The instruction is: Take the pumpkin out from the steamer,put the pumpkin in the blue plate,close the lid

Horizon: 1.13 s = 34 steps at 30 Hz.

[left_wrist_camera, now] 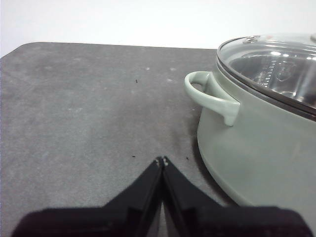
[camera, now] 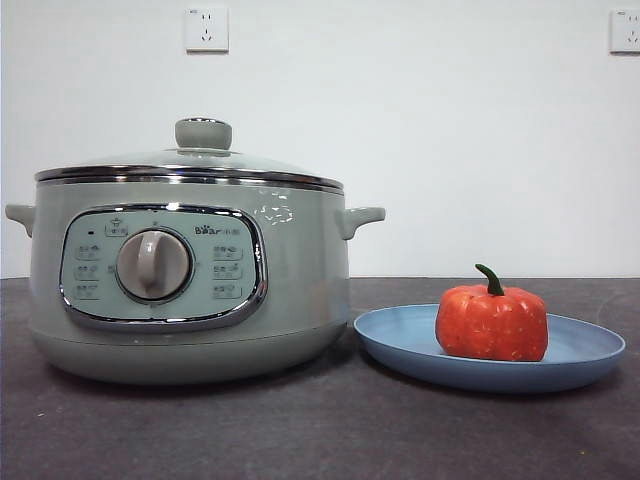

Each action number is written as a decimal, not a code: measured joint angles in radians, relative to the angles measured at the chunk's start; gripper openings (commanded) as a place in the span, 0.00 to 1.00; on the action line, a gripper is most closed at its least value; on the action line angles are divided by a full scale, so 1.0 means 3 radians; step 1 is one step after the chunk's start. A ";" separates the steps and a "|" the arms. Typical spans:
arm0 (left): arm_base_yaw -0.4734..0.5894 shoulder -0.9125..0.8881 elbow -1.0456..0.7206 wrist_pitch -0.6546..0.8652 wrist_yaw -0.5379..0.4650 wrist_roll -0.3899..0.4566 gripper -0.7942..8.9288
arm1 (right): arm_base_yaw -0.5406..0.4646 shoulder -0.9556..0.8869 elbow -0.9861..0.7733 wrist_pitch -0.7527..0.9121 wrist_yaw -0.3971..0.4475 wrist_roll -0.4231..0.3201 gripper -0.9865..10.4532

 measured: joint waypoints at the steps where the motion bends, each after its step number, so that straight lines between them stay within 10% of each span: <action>1: 0.0000 0.0000 0.0000 0.0000 0.0000 0.0000 0.08 | -0.0051 -0.0052 -0.0145 0.0135 -0.0108 -0.0027 0.09; 34: 0.0000 0.0000 0.0000 0.0000 0.0000 -0.0001 0.08 | -0.0167 -0.0548 -0.1150 0.0445 -0.0191 -0.0093 0.09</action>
